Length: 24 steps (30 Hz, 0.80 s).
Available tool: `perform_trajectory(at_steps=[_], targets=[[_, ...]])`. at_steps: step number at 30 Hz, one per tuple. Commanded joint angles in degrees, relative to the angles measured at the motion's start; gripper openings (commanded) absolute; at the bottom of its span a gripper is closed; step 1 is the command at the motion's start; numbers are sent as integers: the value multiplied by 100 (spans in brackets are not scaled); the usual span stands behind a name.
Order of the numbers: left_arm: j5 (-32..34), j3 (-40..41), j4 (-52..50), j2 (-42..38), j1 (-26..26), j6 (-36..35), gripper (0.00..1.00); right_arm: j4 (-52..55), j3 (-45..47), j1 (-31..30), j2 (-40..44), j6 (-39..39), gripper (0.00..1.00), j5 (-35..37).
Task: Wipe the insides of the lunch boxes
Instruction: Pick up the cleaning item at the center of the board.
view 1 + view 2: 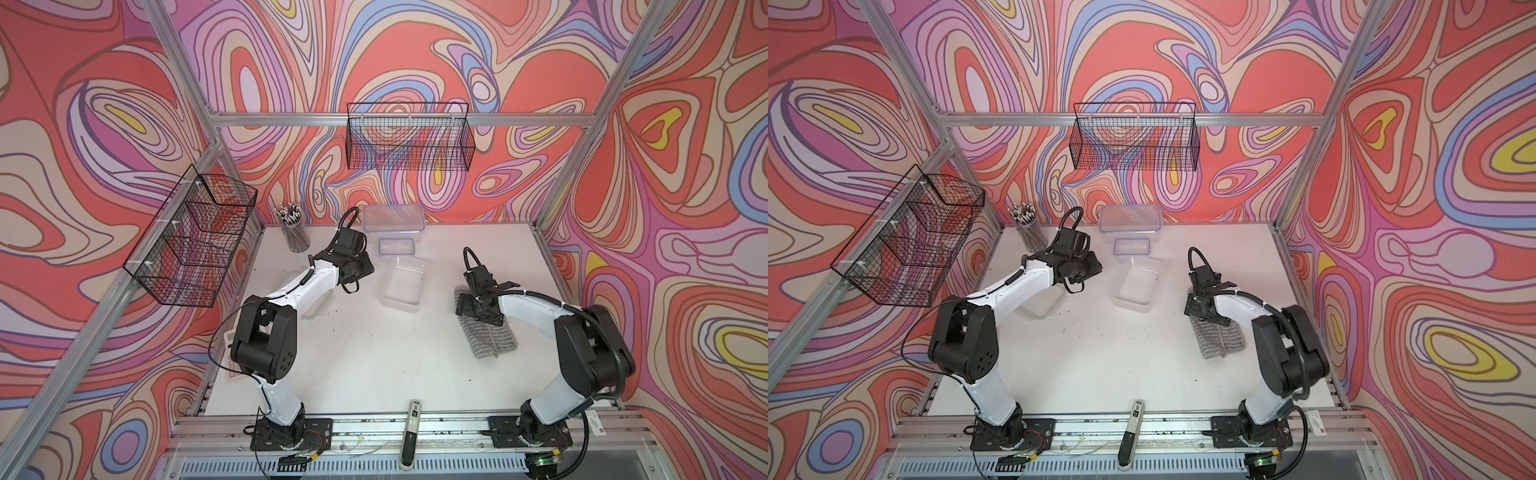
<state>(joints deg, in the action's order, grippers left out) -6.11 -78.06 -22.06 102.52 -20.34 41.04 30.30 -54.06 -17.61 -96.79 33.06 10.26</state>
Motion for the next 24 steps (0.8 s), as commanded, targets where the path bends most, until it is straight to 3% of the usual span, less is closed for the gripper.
perform_trajectory(at_steps=[1, 3, 5, 9, 10, 11, 19, 24], targets=[[-614, -67, -14, 191, 10, -566, 45, -254, -174, 69, -299, -12, 97, -238], [-664, -45, 196, 238, -4, -715, 45, -330, -184, 73, -435, 13, 91, -382], [-600, -108, 294, 343, 2, -880, 45, -376, -200, 73, -602, 26, 76, -525], [-631, -567, -11, 720, -4, -1171, 44, -295, -210, 73, -500, 31, 19, -513], [-721, -670, -51, 806, 0, -1226, 44, -225, -231, 73, -304, 14, 6, -452], [-846, -713, -21, 884, 0, -1262, 44, -167, -257, 73, -194, -1, 0, -387], [-1359, -728, 410, 1220, -1, -1267, 43, 90, -804, -59, 892, -406, 0, -651], [-1624, -711, 604, 1366, -39, -1238, 41, -70, -1387, -413, 1111, -651, 0, -964]])
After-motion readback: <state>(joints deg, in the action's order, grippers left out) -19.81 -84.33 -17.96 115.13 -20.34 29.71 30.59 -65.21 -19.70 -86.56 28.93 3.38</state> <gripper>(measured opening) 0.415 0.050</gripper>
